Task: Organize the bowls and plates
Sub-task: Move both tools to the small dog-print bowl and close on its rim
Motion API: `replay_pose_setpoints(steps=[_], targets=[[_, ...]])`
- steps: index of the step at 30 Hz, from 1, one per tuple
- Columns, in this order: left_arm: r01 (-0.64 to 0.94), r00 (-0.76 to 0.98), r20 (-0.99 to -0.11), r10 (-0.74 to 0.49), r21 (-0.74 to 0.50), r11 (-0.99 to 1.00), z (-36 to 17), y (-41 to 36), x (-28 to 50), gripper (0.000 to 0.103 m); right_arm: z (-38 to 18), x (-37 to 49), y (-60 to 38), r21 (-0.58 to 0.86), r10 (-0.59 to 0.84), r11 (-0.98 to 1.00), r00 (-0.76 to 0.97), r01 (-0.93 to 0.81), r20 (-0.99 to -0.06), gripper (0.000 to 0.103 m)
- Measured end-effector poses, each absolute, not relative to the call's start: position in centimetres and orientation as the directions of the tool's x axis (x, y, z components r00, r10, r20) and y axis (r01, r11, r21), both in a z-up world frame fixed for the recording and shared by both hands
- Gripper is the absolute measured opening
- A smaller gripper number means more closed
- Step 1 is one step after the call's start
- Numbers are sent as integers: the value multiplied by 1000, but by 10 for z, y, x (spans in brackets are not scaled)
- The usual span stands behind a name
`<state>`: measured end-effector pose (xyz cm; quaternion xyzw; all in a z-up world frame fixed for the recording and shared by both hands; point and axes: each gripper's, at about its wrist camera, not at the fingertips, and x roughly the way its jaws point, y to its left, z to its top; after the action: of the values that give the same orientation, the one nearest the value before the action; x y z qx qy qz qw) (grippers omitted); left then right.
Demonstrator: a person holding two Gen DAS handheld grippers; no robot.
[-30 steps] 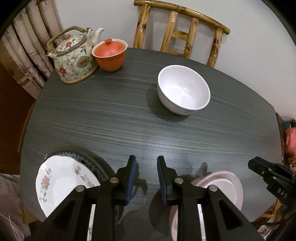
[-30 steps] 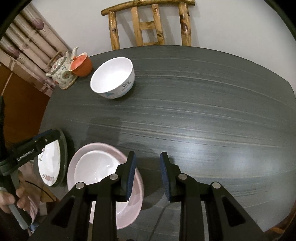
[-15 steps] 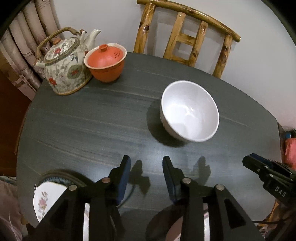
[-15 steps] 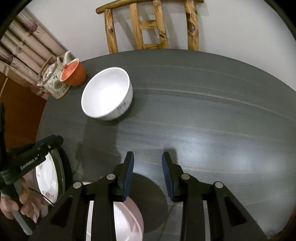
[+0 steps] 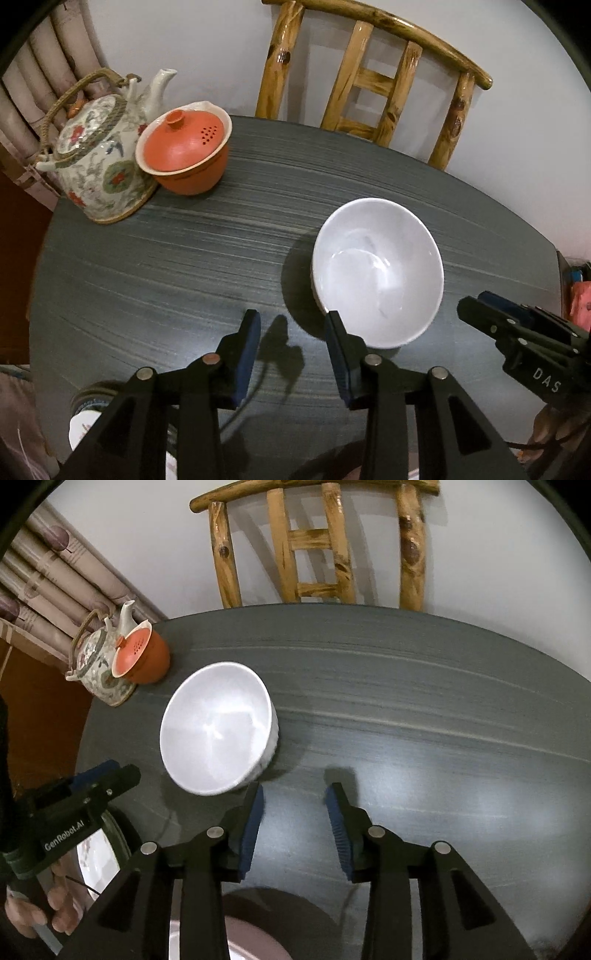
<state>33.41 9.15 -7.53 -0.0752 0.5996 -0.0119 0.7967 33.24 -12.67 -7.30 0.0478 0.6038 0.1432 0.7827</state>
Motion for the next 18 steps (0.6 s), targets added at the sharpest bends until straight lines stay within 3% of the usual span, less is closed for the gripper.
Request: replay_pose_setpoints(steps=[18], targets=[[-82, 237, -962, -132, -155, 985, -111, 76, 365, 37, -107, 367, -99, 235, 271, 952, 182, -198, -945, 36]])
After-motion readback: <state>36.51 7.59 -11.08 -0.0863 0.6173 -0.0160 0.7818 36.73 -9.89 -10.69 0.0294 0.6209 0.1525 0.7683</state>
